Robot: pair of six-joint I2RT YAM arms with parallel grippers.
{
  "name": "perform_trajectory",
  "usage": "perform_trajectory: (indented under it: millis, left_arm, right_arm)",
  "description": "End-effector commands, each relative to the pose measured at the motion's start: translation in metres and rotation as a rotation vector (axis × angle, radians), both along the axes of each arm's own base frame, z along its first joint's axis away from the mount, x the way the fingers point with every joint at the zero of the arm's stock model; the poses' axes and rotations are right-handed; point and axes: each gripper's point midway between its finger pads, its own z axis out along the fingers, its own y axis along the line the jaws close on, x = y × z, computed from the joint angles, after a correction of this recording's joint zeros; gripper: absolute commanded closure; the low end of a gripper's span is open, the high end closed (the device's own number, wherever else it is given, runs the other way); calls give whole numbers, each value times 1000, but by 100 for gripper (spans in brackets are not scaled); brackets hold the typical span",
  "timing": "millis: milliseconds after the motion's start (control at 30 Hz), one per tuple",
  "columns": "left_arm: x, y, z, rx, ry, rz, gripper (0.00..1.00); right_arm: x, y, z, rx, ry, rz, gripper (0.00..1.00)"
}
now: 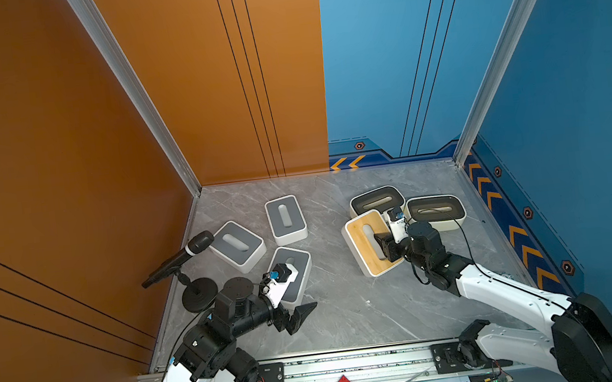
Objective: Stack the tissue boxes
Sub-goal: Place the tissue box at the center of the board.
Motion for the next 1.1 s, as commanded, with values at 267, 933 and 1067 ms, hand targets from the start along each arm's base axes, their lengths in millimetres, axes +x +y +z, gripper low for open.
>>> perform_trajectory:
  millis: [267,933,1067]
  left_arm:
    - [-8,0,-11,25,18,-34,2]
    - [-18,-2,-5,7,-39,-68,2]
    - [-19,-3,-5,9,-39,-76,2]
  right_arm:
    - [-31,28,48,-138,-28,220,80]
    - [-85,43,56,-335,78,543,82]
    - [-102,52,59,-385,127,668,84]
